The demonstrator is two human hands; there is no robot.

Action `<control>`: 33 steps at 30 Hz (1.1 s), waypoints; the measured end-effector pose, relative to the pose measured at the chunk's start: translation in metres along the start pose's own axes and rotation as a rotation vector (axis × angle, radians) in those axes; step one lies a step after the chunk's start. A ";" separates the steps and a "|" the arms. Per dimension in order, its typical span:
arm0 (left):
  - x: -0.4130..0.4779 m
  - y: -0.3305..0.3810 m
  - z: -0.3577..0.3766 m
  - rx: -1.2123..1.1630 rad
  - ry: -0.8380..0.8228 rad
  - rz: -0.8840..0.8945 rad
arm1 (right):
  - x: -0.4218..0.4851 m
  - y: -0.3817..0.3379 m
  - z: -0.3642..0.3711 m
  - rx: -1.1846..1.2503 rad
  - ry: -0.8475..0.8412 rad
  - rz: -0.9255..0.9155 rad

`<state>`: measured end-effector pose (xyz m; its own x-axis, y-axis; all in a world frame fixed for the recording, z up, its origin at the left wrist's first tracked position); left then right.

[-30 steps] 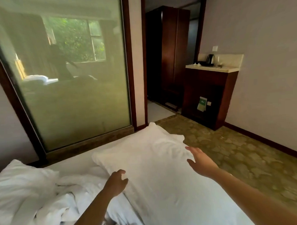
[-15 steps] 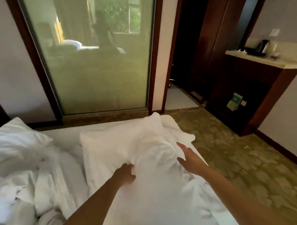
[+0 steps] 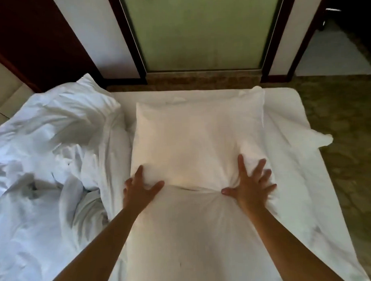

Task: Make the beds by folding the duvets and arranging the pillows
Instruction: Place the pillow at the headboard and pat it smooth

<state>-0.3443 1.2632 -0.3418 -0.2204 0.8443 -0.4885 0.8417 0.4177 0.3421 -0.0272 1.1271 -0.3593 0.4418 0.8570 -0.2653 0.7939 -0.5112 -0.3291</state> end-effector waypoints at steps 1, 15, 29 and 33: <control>0.009 -0.008 0.005 -0.012 -0.026 -0.038 | 0.006 0.003 0.006 0.023 -0.014 0.017; 0.001 -0.013 0.024 -0.193 -0.030 -0.114 | 0.020 0.033 0.020 0.075 -0.055 0.164; -0.088 -0.090 -0.001 -0.321 -0.160 -0.058 | -0.074 -0.002 -0.032 0.313 0.079 -0.052; -0.124 -0.162 -0.025 -0.337 -0.145 -0.043 | -0.143 -0.036 -0.014 0.247 0.117 -0.036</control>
<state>-0.4659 1.0987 -0.3164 -0.1595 0.7776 -0.6082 0.6182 0.5590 0.5526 -0.1134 1.0238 -0.2965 0.4716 0.8694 -0.1476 0.6906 -0.4683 -0.5512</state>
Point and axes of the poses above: each hand's wrist, its own x-axis towards the middle knuckle, its own z-axis out of the palm, y = z × x, the point moved 9 cm from there along x, towards the middle knuckle, and after that the axes turned 15 degrees about -z, right-handed, at the moved point
